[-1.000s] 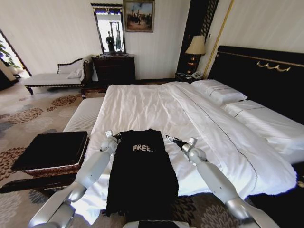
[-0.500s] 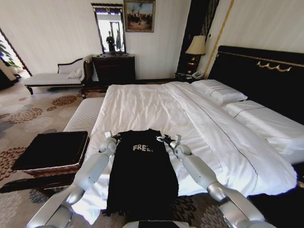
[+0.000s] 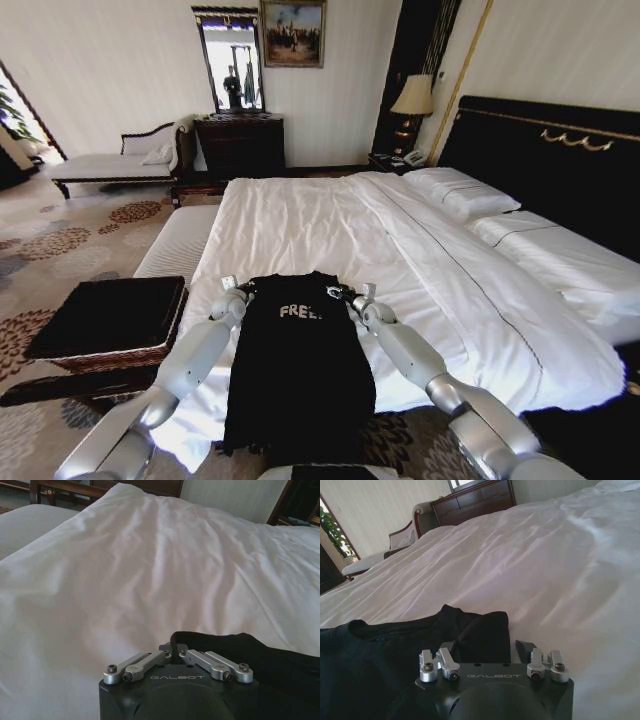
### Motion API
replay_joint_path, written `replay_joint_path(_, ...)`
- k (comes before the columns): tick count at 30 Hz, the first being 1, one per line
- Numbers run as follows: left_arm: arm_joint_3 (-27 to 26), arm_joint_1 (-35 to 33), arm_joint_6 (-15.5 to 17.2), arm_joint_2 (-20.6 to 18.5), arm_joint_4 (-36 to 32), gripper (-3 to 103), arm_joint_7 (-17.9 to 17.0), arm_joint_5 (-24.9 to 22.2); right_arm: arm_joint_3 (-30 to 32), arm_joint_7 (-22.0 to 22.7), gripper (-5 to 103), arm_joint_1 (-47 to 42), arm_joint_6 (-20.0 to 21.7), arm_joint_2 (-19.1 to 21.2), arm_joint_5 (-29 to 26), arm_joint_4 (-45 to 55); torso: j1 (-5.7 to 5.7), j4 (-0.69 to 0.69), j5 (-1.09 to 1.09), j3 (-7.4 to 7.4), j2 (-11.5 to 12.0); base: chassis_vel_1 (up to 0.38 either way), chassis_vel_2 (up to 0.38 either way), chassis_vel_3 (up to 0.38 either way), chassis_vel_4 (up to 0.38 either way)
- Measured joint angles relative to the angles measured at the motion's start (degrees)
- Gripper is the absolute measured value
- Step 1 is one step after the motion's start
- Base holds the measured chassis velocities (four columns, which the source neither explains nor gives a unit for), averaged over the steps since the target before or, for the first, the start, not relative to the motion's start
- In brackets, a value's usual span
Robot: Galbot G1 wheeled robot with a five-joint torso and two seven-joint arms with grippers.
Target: Fold the clothes on the bed and place them into the basket.
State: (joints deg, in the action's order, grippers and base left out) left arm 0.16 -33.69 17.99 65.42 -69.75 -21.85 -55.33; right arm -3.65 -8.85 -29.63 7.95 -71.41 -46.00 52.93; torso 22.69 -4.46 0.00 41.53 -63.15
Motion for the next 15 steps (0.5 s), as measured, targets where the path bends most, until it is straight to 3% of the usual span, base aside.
replay_joint_path(4,-0.04,-0.04,0.03,-0.16,0.00,0,0.00,-0.10,-0.53,0.16,49,0.25,0.00,0.14,-0.06,-0.16,0.00,0.00,0.00,0.00,0.00,0.000,0.000,0.000,0.000)
replay_joint_path(6,-0.04,-0.05,0.04,-0.20,0.02,0,0.00,-0.11,-0.61,0.28,49,0.27,-0.01,0.13,-0.02,-0.24,0.00,0.00,0.00,0.00,0.00,0.000,0.000,0.000,0.000)
replay_joint_path(9,-0.01,-0.05,0.05,-0.34,0.27,0,0.02,-0.14,-0.66,0.47,33,0.28,-0.06,-0.01,0.07,-0.47,0.00,0.00,0.00,0.00,0.00,0.000,0.000,0.000,0.000)
replay_joint_path(11,0.00,-0.04,0.05,-0.37,0.30,0,0.03,-0.14,-0.63,0.50,33,0.27,-0.06,-0.03,0.05,-0.46,0.00,0.00,0.00,0.00,0.00,0.000,0.000,0.000,0.000)
replay_joint_path(15,0.03,-0.21,0.04,-1.24,-0.96,0,0.08,-0.01,-0.10,1.84,12,-0.28,0.02,0.55,-1.14,2.68,0.01,0.00,0.00,0.00,0.00,0.000,0.000,0.000,0.000)
